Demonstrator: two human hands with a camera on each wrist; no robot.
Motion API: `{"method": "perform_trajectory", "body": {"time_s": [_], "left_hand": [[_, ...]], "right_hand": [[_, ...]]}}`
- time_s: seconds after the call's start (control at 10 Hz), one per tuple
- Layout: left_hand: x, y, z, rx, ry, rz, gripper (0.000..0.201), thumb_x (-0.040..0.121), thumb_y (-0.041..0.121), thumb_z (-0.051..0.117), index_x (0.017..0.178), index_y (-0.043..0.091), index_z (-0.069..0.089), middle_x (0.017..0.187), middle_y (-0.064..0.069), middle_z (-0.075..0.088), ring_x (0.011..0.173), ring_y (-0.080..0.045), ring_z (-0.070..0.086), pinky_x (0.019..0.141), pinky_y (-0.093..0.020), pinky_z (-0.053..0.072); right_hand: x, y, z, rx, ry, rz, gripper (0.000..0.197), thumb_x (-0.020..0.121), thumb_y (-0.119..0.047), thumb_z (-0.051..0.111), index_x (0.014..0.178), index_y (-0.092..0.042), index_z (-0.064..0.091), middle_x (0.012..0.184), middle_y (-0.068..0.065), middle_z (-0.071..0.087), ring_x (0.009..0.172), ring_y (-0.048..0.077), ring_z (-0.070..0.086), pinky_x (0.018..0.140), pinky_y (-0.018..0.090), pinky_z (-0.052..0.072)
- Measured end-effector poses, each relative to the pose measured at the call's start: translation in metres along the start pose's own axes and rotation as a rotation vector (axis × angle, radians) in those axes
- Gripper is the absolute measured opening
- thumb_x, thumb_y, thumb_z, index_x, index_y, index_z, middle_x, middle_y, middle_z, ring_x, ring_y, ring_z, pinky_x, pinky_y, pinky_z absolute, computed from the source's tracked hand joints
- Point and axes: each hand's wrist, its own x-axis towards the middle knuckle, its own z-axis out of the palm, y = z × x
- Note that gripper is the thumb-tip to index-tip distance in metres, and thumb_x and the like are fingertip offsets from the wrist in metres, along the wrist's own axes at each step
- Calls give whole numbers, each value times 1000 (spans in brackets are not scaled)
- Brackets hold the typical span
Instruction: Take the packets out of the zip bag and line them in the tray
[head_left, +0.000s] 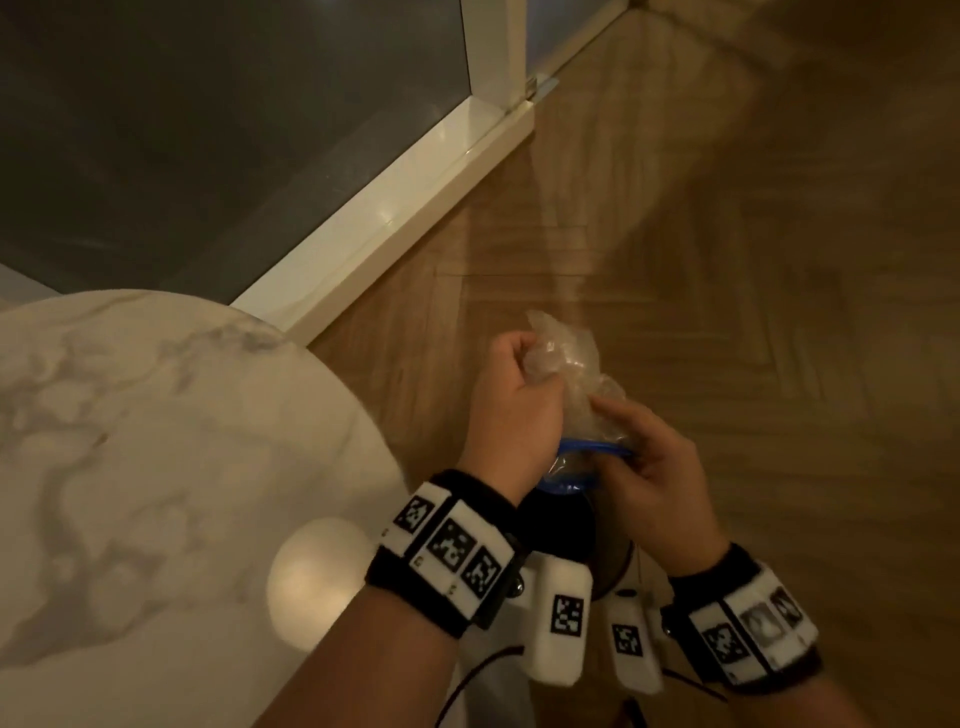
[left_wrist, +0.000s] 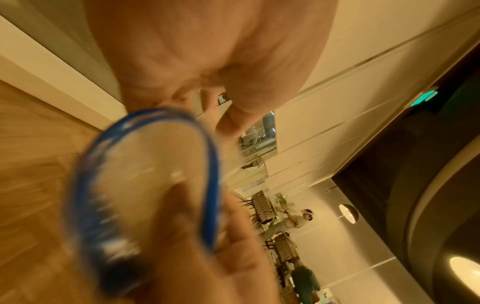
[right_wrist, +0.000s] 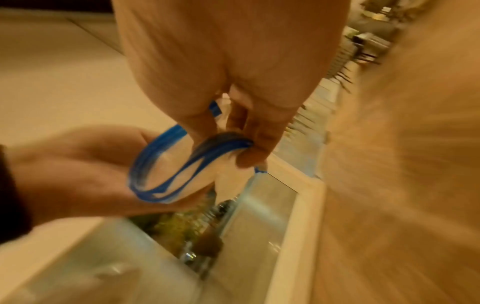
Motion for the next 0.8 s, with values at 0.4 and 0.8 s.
{"method": "perform_trajectory", "body": {"time_s": [0.4, 0.8], "left_hand": [[54, -41, 5, 451, -104, -57, 14, 100, 33, 53, 95, 29, 65, 88, 10, 67, 81, -7, 63, 70, -28, 52], [56, -39, 8, 319, -89, -74, 9, 100, 31, 55, 97, 31, 63, 88, 12, 66, 72, 5, 60, 56, -8, 42]], "right_hand": [[20, 250, 37, -642, -415, 896, 29, 95, -25, 57, 123, -18, 62, 124, 7, 66, 110, 29, 63, 90, 35, 53], [26, 417, 26, -641, -692, 1002, 118, 56, -77, 68, 153, -52, 8, 157, -3, 34, 137, 28, 43, 108, 48, 40]]}}
